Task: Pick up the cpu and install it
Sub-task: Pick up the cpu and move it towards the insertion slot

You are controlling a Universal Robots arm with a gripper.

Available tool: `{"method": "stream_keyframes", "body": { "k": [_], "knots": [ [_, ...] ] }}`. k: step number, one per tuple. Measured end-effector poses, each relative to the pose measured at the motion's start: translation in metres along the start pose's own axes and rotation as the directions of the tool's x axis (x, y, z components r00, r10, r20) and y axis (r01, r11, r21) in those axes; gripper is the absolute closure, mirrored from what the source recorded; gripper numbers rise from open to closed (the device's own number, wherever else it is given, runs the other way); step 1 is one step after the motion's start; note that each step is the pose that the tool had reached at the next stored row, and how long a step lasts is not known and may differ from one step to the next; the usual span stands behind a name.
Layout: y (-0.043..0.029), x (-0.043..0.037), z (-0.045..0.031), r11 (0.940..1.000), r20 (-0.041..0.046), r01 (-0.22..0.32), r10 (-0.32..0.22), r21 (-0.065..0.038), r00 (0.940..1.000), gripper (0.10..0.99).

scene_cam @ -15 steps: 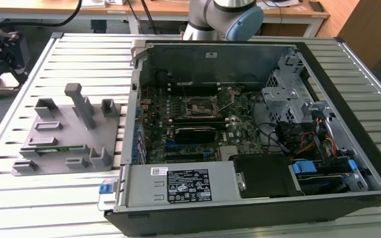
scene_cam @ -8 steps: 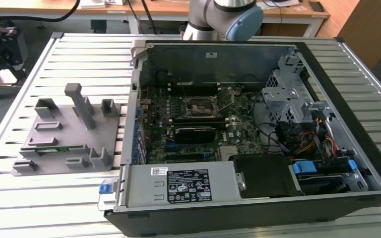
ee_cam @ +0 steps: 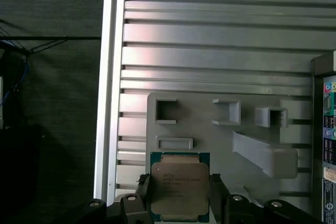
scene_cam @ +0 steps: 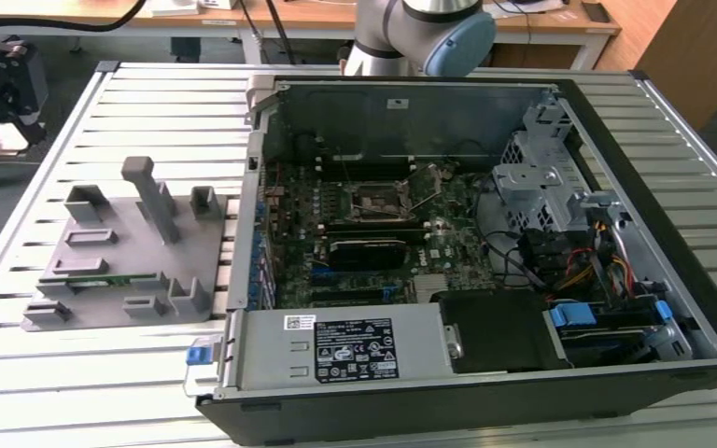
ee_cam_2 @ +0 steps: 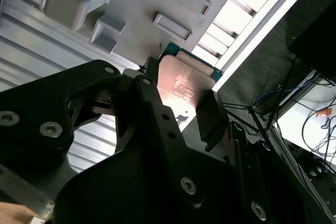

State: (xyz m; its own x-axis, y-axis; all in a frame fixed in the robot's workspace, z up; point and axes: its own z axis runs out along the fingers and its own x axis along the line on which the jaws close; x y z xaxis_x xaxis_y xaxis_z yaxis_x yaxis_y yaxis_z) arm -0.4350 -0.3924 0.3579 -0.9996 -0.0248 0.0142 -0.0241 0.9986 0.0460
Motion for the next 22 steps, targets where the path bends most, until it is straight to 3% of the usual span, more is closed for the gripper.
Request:
{"method": "stream_keyframes", "body": {
  "k": [9, 15, 22],
  "knots": [
    [0.0002, -0.0078, -0.0009, 1.0, -0.0002, 0.0, 0.0, 0.0, 1.0, 0.557],
    [0.0014, -0.0091, -0.0103, 1.0, -0.0002, 0.0, 0.0, 0.0, 1.0, 0.557],
    [0.0017, -0.0163, -0.0112, 1.0, -0.0002, 0.0, 0.0, 0.0, 1.0, 0.557]
  ]
}}
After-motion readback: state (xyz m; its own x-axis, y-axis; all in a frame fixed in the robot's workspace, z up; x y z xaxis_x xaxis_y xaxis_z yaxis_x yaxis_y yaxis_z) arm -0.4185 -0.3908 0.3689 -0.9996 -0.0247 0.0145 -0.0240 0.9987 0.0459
